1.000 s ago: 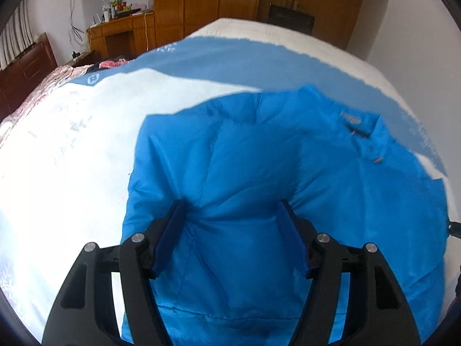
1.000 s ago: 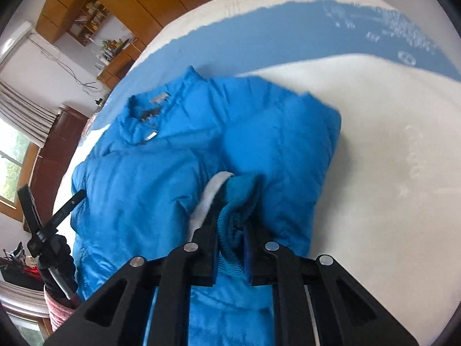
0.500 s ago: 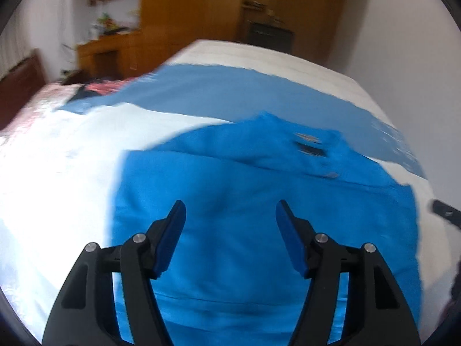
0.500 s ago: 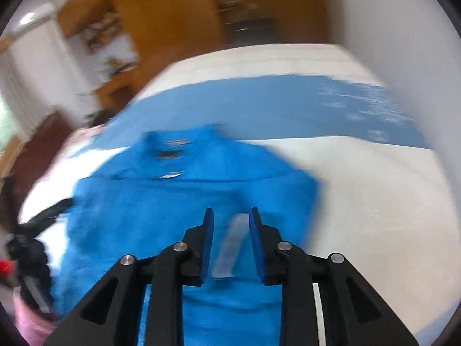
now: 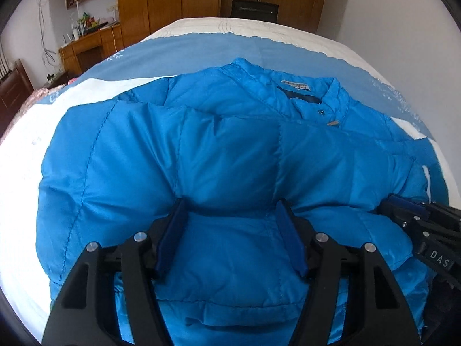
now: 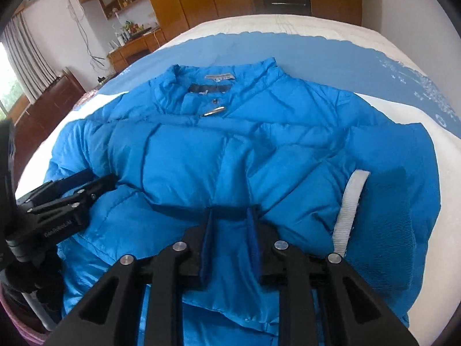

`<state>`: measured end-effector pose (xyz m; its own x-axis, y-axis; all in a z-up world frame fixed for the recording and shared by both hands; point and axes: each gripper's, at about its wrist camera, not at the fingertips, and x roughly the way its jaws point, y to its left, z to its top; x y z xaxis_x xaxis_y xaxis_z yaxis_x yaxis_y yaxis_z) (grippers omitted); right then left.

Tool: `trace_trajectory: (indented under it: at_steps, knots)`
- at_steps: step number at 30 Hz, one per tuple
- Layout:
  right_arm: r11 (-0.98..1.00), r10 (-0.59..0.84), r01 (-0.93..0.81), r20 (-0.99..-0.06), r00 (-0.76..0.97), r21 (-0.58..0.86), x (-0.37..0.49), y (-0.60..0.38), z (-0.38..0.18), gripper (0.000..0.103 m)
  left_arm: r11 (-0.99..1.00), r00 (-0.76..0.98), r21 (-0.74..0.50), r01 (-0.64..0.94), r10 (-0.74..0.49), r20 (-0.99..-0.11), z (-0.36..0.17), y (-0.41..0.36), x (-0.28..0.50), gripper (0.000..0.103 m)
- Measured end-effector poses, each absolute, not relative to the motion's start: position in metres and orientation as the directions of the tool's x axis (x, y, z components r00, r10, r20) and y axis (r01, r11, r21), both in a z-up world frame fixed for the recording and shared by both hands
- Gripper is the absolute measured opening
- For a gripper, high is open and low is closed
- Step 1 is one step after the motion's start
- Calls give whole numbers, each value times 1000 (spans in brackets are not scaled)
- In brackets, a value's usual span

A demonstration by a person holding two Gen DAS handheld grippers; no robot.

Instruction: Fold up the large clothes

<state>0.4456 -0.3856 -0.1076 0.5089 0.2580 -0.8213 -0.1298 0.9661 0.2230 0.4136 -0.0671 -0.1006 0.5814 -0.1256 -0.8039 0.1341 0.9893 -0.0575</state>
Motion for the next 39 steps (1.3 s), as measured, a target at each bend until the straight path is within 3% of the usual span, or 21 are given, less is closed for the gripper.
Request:
trace_trajectory:
  at_steps: [6,13,20,23,25,29,33,39]
  knots:
    - [938,339,-122,-789,512,324,433,-399,-85,23,984,601,-129,119,-175,-780,-77,-57,401,62]
    - [937,347,-142,-814,466,318,419,-393,-101,21,986,591,-36,163,-127,-796,-96,-69,388,64]
    - [929,367,-161,-784,500,332,418,-394,-115,19,987,595,-19,159,-112,-796,-105,-70,391,64]
    - [902,427,-176,-763,485,394,413,-401,-103,23,988,585,-26,154,-112,-803,-95,-68,388,62]
    - [850,519,-212,-694,499,482,396,-418,-80,23,984,585,-99,151,-169,-793,-73,-55,373,62]
    - [860,509,-278,-672,538,429,339,-441,-38,32,980,629,-131,151,-198,-752,-32,-14,324,71]
    - [899,437,-284,-711,551,332,284,-455,-35,42,997,686,-44,67,-77,-724,-15,31,267,79]
    - [914,405,-232,-732,549,332,213,-480,-50,44,999,656,12,-38,34,-754,-32,72,195,80]
